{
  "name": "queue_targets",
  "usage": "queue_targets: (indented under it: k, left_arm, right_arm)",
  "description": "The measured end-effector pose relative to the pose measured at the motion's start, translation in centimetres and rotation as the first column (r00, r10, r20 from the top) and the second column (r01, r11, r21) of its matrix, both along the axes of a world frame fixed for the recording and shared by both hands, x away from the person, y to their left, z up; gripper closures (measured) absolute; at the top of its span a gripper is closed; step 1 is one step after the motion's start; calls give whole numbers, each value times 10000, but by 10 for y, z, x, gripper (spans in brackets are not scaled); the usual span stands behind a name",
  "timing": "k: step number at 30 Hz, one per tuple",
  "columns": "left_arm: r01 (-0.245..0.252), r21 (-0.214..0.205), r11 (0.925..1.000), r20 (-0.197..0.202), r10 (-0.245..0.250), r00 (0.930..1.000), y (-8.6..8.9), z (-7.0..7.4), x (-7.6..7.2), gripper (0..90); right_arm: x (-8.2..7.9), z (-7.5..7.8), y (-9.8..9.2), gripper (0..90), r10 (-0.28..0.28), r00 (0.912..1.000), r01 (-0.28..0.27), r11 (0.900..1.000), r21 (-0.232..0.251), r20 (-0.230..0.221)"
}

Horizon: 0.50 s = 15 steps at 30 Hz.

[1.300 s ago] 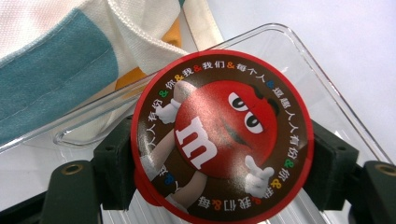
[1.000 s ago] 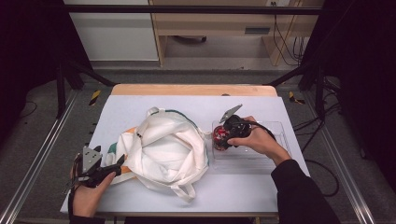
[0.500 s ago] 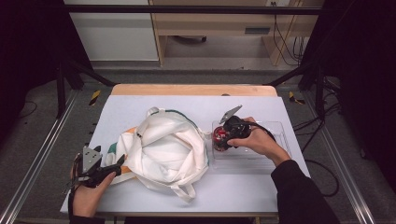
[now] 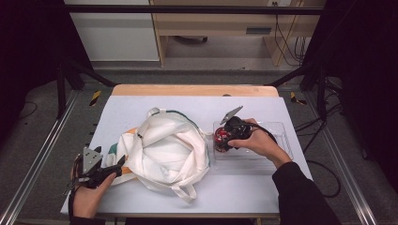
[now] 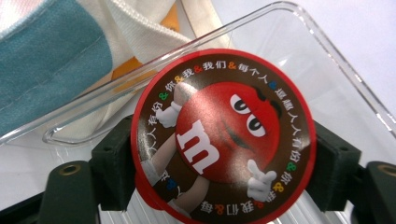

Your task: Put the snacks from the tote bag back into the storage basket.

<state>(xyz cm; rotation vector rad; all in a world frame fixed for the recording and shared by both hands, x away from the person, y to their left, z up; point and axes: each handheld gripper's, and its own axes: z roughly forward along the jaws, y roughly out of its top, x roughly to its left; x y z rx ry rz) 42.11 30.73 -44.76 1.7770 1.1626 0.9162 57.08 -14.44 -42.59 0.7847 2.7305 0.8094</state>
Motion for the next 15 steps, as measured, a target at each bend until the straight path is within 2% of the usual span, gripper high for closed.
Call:
queue_targets:
  k: [6, 10, 15]
  left_arm:
    - [10, 9, 10000, 0, -10, 10000, 0, 0, 0, 93]
    - [10, 3, 10000, 3, -10, 10000, 0, 0, 0, 93]
    - [7, -14, 10000, 11, -7, 10000, 0, 0, 0, 93]
  right_arm:
    - [-2, 1, 1, 191, 67, 9999, -70, 9997, -249, -99]
    - [-4, 5, 0, 175, -5, 9999, 6, 9999, -123, 101]
    - [-8, 11, -3, 147, -65, 10000, 66, 10000, -33, 38]
